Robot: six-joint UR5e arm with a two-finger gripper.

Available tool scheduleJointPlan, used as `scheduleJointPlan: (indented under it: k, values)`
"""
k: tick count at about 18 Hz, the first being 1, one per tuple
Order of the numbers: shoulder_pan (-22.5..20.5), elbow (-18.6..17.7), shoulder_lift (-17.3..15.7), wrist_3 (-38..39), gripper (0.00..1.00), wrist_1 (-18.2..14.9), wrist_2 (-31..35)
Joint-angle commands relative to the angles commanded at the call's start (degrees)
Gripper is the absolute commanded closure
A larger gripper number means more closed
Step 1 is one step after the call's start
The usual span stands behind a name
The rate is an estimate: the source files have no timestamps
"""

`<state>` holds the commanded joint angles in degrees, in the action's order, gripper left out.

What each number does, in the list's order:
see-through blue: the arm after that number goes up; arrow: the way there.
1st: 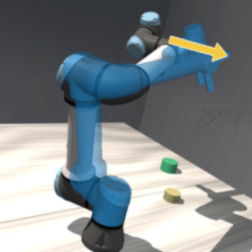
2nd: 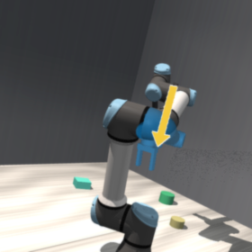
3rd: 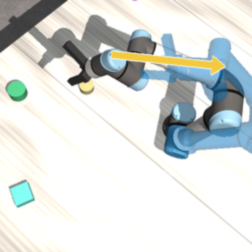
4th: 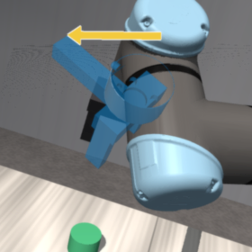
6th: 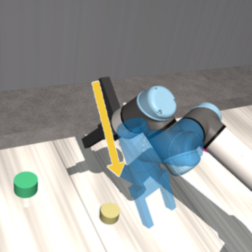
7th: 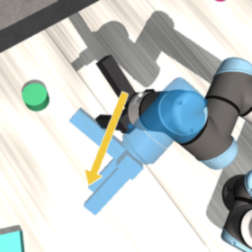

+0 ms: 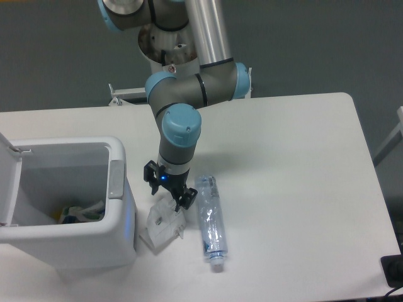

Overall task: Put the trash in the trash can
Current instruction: 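Close the gripper on the clear plastic wrapper and lift it, then carry the wrapper over the white bin and release it inside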

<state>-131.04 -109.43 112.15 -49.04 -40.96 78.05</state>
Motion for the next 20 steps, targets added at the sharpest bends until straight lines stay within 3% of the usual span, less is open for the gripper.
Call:
scheduleJointPlan:
  k: [4,11,16,18,20]
  values:
    - [0.09,0.79,-0.09,0.53,1.00,0.00,0.00]
    - [0.00,5.18,-0.09,2.81,1.00,-0.09,-0.26]
    - [-2.63,13.34,-0.61,8.24,1.00,-0.09,-1.48]
    - [-3.60,18.52,-0.35,13.07,1.00,-0.17,-6.39]
    - [-7.28,23.10,-0.44,17.04,1.00,-0.18,-11.14]
